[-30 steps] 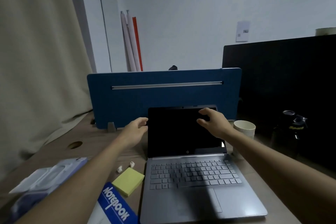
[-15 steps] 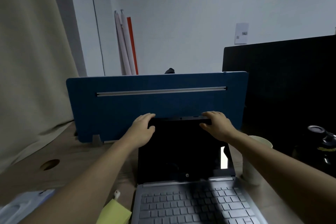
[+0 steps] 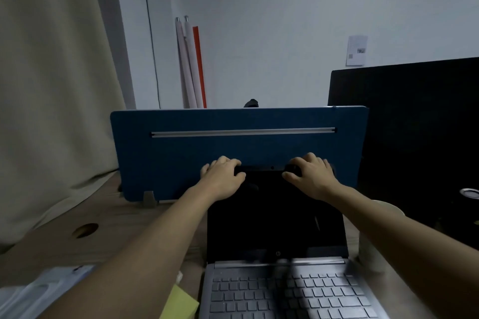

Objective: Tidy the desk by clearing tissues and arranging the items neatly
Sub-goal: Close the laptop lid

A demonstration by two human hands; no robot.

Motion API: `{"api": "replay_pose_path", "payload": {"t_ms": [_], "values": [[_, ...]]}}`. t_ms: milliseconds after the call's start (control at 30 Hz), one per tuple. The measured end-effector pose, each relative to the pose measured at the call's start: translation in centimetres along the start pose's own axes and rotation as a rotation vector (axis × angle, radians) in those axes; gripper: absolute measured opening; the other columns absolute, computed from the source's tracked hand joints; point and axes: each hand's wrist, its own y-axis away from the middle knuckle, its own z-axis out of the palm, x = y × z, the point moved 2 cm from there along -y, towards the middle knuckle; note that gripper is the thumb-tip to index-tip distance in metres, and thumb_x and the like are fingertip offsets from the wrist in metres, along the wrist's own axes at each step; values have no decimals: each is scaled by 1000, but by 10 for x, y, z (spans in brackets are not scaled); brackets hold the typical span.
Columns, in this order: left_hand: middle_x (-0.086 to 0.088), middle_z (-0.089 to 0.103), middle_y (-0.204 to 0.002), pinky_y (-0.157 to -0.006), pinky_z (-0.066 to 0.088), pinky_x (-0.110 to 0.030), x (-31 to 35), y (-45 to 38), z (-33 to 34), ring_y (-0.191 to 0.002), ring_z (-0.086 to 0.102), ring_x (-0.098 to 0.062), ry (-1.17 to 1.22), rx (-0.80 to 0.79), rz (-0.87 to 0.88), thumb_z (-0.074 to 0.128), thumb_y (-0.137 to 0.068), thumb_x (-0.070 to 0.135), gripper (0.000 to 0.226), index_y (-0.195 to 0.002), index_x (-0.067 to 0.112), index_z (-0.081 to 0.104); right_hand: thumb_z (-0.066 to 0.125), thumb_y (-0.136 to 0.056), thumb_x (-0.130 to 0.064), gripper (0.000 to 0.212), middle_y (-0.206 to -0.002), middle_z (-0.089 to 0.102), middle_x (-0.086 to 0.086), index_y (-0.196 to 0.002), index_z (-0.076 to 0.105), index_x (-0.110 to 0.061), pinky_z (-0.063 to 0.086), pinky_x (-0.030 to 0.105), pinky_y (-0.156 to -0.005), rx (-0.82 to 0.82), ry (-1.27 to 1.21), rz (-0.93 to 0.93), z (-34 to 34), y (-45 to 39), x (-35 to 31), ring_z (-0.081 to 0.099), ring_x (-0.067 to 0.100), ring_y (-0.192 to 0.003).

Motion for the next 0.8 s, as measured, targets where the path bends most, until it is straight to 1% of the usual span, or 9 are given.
{"api": "replay_pose_path", "payload": {"t_ms": [100, 267, 367, 433, 500, 567, 633, 733, 800], "values": [[-2, 40, -145, -113, 26, -43, 10, 18, -15, -134, 36, -24, 17, -11, 22, 42, -96, 48, 53, -144, 26, 41, 43, -85, -69, 58, -124, 46, 6, -131, 50, -33, 18, 51, -114, 33, 25, -5, -14, 17, -7, 44, 30, -119], [3, 46, -135, -107, 29, -43, 23, 58, -37, -128, 40, -20, -12, 67, 58, 45, -93, 48, 45, -136, 32, 48, 38, -83, -71, 53, -114, 46, 1, -120, 52, -36, 23, 49, -110, 100, 20, -26, -41, 55, -16, 45, 26, -113], [6, 51, -128, -102, 32, -42, 29, 86, -45, -121, 45, -18, 27, 89, 81, 44, -93, 47, 37, -127, 34, 52, 31, -81, -73, 53, -107, 45, -5, -113, 52, -37, 23, 45, -103, 146, 23, -37, -52, 83, -20, 47, 22, -110], [8, 54, -125, -99, 34, -41, 34, 105, -49, -118, 49, -16, 34, 100, 85, 42, -93, 48, 34, -123, 34, 53, 25, -82, -74, 55, -109, 55, -5, -111, 53, -37, 25, 44, -98, 138, 67, -51, -59, 101, -24, 50, 22, -108], [9, 57, -125, -98, 36, -41, 38, 123, -50, -117, 51, -16, 10, 76, 85, 40, -94, 50, 36, -124, 34, 53, 20, -82, -75, 56, -111, 62, -5, -107, 53, -37, 27, 42, -90, 113, 99, -70, -65, 119, -28, 52, 23, -107], [9, 60, -125, -96, 36, -42, 41, 143, -48, -116, 53, -17, -29, 47, 84, 37, -94, 53, 40, -125, 33, 53, 16, -82, -76, 55, -108, 65, -6, -98, 51, -38, 26, 40, -82, 103, 92, -87, -69, 138, -31, 55, 23, -102], [9, 63, -123, -94, 36, -42, 44, 163, -43, -114, 54, -17, -47, 30, 75, 34, -94, 55, 42, -124, 33, 54, 13, -81, -76, 54, -104, 67, -7, -90, 49, -38, 25, 38, -78, 112, 82, -102, -70, 160, -34, 57, 23, -98], [10, 65, -118, -94, 36, -43, 50, 195, -34, -111, 57, -17, -54, 21, 73, 31, -95, 56, 42, -119, 34, 57, 15, -82, -73, 57, -104, 67, -6, -94, 55, -35, 26, 38, -78, 111, 97, -123, -68, 196, -39, 58, 23, -99], [12, 66, -116, -93, 37, -43, 52, 216, -27, -109, 58, -16, -56, 33, 84, 30, -95, 57, 41, -116, 36, 59, 21, -87, -69, 53, -110, 67, -5, -101, 59, -35, 31, 39, -84, 110, 99, -137, -64, 219, -40, 59, 23, -102]]}}
